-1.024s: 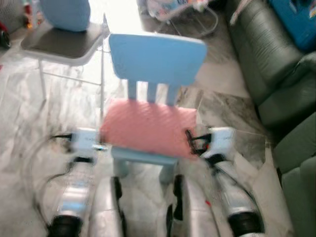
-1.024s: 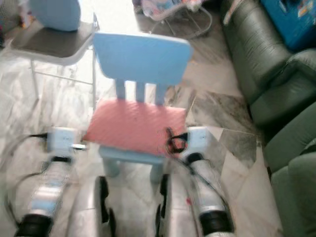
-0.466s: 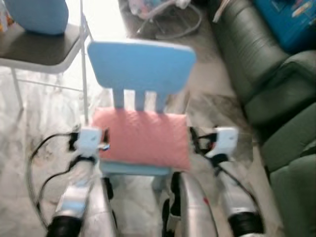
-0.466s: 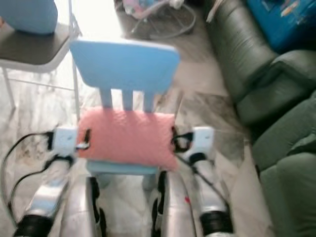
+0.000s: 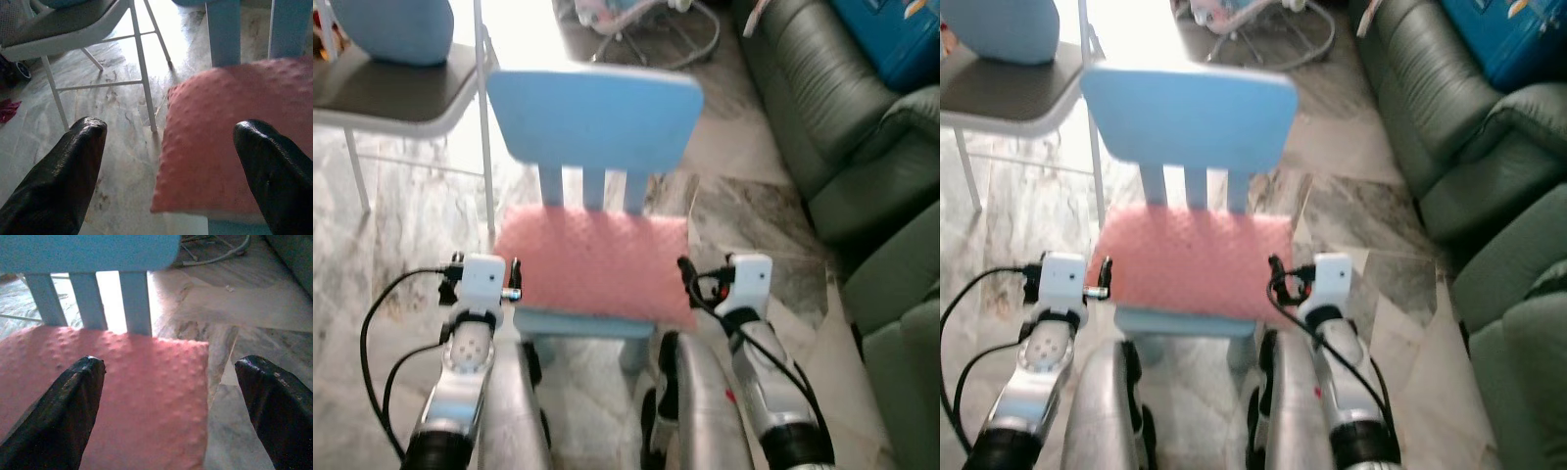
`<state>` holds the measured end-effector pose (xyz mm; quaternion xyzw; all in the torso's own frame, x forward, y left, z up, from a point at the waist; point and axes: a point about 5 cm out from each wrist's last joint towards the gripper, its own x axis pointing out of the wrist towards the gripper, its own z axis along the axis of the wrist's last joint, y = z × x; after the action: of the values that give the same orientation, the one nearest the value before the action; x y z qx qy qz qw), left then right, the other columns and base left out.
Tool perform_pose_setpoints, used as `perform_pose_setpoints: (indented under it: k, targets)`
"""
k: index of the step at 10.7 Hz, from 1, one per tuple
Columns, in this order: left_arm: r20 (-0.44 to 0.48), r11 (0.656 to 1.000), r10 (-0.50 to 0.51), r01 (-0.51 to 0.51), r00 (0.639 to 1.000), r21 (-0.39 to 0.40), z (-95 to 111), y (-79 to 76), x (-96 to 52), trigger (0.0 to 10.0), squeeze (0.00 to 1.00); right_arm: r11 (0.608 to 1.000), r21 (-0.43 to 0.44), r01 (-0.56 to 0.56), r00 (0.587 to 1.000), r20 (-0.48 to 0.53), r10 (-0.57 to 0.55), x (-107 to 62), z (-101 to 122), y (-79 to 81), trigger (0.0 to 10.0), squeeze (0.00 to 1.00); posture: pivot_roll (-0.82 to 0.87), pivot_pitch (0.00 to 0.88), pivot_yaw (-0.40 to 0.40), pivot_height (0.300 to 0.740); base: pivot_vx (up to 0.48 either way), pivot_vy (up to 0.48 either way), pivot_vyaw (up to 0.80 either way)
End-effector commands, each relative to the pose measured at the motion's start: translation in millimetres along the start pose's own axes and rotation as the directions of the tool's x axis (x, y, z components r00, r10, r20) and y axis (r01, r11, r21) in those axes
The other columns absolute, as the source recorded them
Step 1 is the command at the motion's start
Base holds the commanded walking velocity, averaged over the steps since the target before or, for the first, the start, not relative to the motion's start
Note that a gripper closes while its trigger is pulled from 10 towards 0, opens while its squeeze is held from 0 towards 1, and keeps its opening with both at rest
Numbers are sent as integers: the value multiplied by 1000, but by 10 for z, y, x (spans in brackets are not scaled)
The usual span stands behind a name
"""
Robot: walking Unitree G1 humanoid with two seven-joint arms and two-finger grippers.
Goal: Move the pillow to the sofa
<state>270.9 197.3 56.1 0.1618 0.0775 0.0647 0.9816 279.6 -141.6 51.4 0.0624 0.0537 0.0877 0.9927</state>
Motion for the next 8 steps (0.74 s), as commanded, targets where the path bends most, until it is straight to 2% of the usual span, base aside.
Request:
perform_pose_setpoints:
  k: [1, 5, 8]
  targets:
    - [-28, 1000, -5, 5, 1000, 10, -64, 4, -36, 10000, 0, 1000, 9, 12, 1000, -15, -11, -39, -31, -31, 10000, 0, 28, 197, -65, 513, 0, 0, 0]
    - [-38, 1000, 15, -14, 999, 21, -64, 28, -23, 10000, 0, 998, 17, 54, 997, -52, -53, -21, -62, -58, 10000, 0, 27, 198, -59, 503, 0, 0, 0]
    - [-58, 1000, 18, -17, 998, 22, -86, 69, -21, 10000, 0, 995, -3, 99, 990, -102, -99, 100, -17, -80, 10000, 0, 26, 206, -62, 503, 0, 0, 0]
